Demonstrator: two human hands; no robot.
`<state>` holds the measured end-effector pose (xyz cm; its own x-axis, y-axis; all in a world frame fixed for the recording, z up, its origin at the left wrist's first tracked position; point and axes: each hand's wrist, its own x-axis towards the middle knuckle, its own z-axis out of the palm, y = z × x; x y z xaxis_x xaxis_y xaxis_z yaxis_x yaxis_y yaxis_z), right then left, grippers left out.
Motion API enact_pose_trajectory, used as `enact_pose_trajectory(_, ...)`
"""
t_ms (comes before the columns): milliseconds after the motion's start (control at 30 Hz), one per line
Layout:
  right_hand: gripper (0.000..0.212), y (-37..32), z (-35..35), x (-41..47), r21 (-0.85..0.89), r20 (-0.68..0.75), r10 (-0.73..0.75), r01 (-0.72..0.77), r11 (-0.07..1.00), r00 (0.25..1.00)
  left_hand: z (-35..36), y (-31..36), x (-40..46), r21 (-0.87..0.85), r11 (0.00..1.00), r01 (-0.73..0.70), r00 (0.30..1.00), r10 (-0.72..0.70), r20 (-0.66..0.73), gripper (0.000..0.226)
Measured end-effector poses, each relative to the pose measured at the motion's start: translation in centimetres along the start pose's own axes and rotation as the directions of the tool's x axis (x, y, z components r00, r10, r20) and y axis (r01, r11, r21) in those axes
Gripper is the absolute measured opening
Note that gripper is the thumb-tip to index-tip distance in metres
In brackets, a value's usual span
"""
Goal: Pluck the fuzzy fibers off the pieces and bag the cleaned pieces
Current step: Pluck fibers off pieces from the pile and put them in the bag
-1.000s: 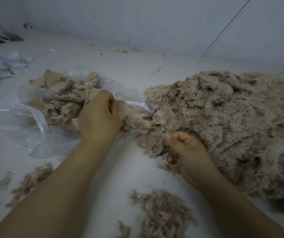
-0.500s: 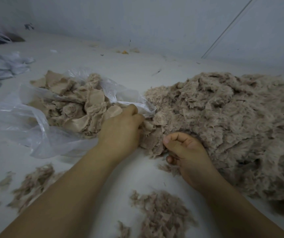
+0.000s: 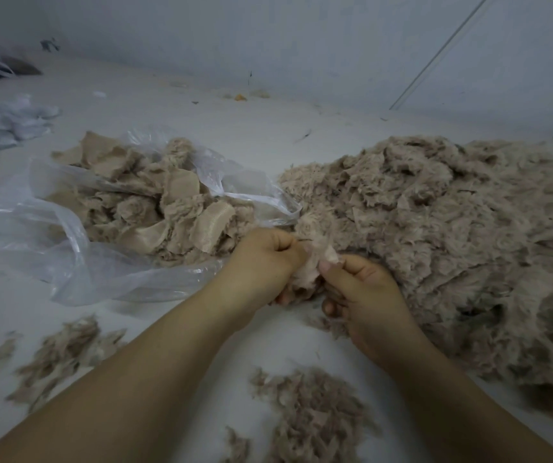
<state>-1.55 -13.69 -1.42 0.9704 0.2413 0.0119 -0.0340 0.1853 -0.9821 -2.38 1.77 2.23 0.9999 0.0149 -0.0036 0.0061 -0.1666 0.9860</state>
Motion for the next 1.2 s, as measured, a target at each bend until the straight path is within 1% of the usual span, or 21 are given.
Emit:
enact_pose_trajectory(33,0.025,-0.1,0.1,0.0,-0.006,-0.012,-0.001,0.001,1.0,1.0,0.1,0.0,0.1,0.025,0.999,-0.026,0.999,0.027,-0.046,0.03)
enact_pose_trajectory(67,0.023,-0.2,0.1,-0.1,-0.016,-0.011,-0.002,0.002,1.0,1.0,0.1,-0.1,0.1,0.067,0.995,-0.068,0.995,0.072,-0.064,0.024)
enact_pose_trajectory(100,0.022,-0.1,0.1,-0.1,-0.037,-0.004,-0.003,0.003,0.999,1.0,0.2,0.0,0.0,0.106,0.989,-0.107,0.993,0.112,-0.041,0.021)
enact_pose_trajectory(200,0.023,-0.2,0.1,-0.2,-0.055,0.012,-0.016,0.017,0.998,1.0,0.0,0.1,-0.2,0.169,0.971,-0.17,0.983,0.154,0.104,0.029)
enact_pose_trajectory(267,0.018,-0.2,0.1,-0.3,-0.029,0.03,-0.024,0.025,0.999,0.999,-0.5,0.0,0.0,0.178,0.96,-0.214,0.975,0.198,0.104,0.025)
enact_pose_trajectory(333,0.016,-0.2,0.1,-0.4,-0.005,0.026,-0.024,0.024,1.0,0.999,-1.1,-0.2,0.3,0.213,0.945,-0.249,0.968,0.233,0.098,0.018)
enact_pose_trajectory(433,0.016,-0.1,-0.1,-0.3,-0.033,0.004,-0.024,0.024,0.999,1.0,-1.6,-0.5,0.5,0.267,0.925,-0.27,0.962,0.248,0.112,0.024)
enact_pose_trajectory(533,0.016,-0.1,0.0,-0.3,-0.034,-0.014,-0.02,0.019,0.999,1.0,-1.6,-0.8,0.8,0.29,0.929,-0.227,0.97,0.243,-0.018,0.034)
enact_pose_trajectory(600,0.016,0.0,-0.1,-0.2,-0.023,-0.016,-0.022,0.021,1.0,1.0,-1.6,-0.8,1.1,0.24,0.951,-0.193,0.97,0.222,-0.097,0.035)
enact_pose_trajectory(633,0.016,0.0,-0.1,-0.2,-0.02,-0.009,-0.026,0.026,0.999,1.0,-1.6,-0.7,1.1,0.188,0.961,-0.201,0.971,0.221,-0.096,0.029)
enact_pose_trajectory(700,0.016,0.0,-0.1,-0.2,-0.02,0.01,-0.029,0.029,0.999,1.0,-1.6,-0.4,0.7,0.082,0.97,-0.227,0.974,0.225,0.028,0.008)
enact_pose_trajectory(767,0.016,0.0,-0.1,-0.2,-0.014,0.013,-0.023,0.023,1.0,1.0,-1.3,-0.4,0.3,0.062,0.98,-0.189,0.971,0.177,0.158,0.027)
enact_pose_trajectory(800,0.016,-0.1,-0.1,-0.2,-0.008,0.009,-0.018,0.018,1.0,1.0,-1.1,-0.5,0.3,0.065,0.985,-0.157,0.972,0.143,0.185,0.032)
enact_pose_trajectory(867,0.014,0.0,-0.2,-0.2,0.014,0.006,-0.01,0.01,1.0,1.0,-1.0,-0.5,0.4,0.015,0.994,-0.106,0.98,0.102,0.169,0.025)
enact_pose_trajectory(933,0.016,0.0,-0.1,-0.2,0.037,-0.006,-0.001,0.001,0.999,1.0,-1.2,-0.7,0.8,-0.064,0.996,-0.065,0.992,0.072,0.101,0.011)
enact_pose_trajectory(1000,0.021,0.1,-0.2,-0.1,0.084,-0.034,0.022,-0.019,0.996,0.999,-1.6,-0.9,1.1,-0.106,0.994,-0.04,0.999,0.041,0.003,0.012)
enact_pose_trajectory(1033,0.026,0.1,-0.2,-0.1,0.106,-0.04,0.03,-0.026,0.994,0.999,-1.8,-0.8,1.2,-0.118,0.993,-0.028,0.999,0.026,-0.02,0.014)
enact_pose_trajectory(1100,0.033,0.0,-0.1,-0.1,0.13,-0.028,0.033,-0.029,0.991,0.999,-1.7,-0.7,1.0,-0.122,0.993,-0.002,1.0,0.006,0.027,0.018)
enact_pose_trajectory(1167,0.032,-0.1,0.0,-0.2,0.129,0.001,0.025,-0.025,0.991,1.0,-1.3,-0.6,0.7,-0.085,0.996,0.015,0.995,-0.006,0.103,0.032)
enact_pose_trajectory(1200,0.031,-0.2,0.0,-0.2,0.124,0.008,0.026,-0.027,0.992,1.0,-1.0,-0.6,0.5,-0.072,0.997,0.006,0.993,0.002,0.115,0.03)
